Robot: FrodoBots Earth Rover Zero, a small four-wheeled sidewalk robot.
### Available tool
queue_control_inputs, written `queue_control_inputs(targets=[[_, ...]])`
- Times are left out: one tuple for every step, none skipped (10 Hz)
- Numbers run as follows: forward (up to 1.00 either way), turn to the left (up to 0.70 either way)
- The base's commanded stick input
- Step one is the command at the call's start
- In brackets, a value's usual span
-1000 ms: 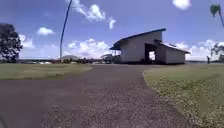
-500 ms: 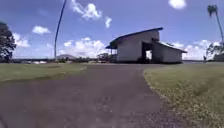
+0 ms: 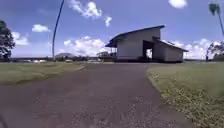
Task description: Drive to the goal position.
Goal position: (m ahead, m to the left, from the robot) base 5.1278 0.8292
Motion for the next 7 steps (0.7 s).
queue_control_inputs(targets=[[1.0,0.04],[1.0,0.21],[1.0,0.35],[1.0,0.22],[1.0,0.05],[1.0,0.02],[1.0,0.02]])
